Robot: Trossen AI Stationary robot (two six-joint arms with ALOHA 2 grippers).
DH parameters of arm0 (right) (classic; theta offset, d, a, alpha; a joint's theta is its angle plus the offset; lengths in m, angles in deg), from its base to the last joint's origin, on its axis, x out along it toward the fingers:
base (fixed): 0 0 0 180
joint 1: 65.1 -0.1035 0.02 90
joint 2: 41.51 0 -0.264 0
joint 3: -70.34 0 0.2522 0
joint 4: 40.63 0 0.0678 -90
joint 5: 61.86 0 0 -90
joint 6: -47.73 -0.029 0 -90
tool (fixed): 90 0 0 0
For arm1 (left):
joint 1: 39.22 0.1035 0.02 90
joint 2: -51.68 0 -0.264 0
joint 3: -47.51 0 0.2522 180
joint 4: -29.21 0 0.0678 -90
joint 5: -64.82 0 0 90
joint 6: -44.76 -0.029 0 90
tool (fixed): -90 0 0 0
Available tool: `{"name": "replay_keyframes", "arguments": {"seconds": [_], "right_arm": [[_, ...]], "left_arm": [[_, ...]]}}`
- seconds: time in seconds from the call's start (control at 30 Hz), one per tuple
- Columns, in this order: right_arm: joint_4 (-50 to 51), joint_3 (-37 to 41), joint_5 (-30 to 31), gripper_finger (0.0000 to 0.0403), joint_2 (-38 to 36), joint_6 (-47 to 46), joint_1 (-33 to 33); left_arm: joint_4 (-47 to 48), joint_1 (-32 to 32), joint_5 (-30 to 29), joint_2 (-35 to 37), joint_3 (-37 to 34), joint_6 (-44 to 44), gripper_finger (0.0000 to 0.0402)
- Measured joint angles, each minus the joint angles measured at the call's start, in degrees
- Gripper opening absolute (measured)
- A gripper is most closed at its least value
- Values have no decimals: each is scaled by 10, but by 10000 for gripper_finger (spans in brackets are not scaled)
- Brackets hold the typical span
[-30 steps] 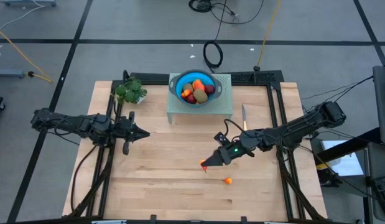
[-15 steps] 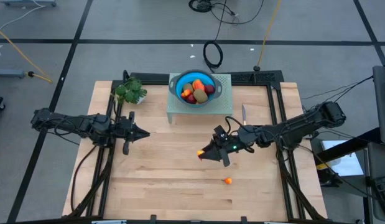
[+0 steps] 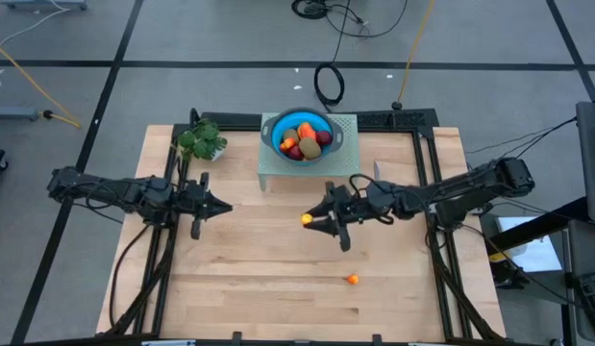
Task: Pick & Place Fruit
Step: Put the peach into the colander on the shelf
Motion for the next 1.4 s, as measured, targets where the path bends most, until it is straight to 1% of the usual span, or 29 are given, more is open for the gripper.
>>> {"name": "replay_keyframes", "arguments": {"seconds": [0.2,0.3,0.6,0.7,0.83,0.93,1.0,1.23,1.3,1.4], "right_arm": [[-18,0,0,118,0,102,36],[-18,0,-2,117,0,137,57],[-17,0,-4,120,-15,190,126],[-4,0,-5,118,-30,201,153],[32,0,-7,116,-49,202,192],[76,-11,-33,116,-57,206,224],[114,-33,-35,116,-57,208,242],[276,-135,-35,116,-48,264,294],[305,-155,-35,116,-44,265,308],[310,-167,-35,116,-42,270,325]], "left_arm": [[0,0,0,-4,0,0,21],[0,0,0,-4,0,0,21],[-1,0,0,-4,0,14,21],[-1,0,-16,-4,0,25,21],[-1,0,-31,-4,0,29,21],[-1,0,-31,-4,0,27,21],[-1,0,-31,-4,0,27,21],[0,0,-33,-4,0,25,21],[1,0,-43,-4,0,25,21],[1,0,-48,-4,0,20,21]]}}
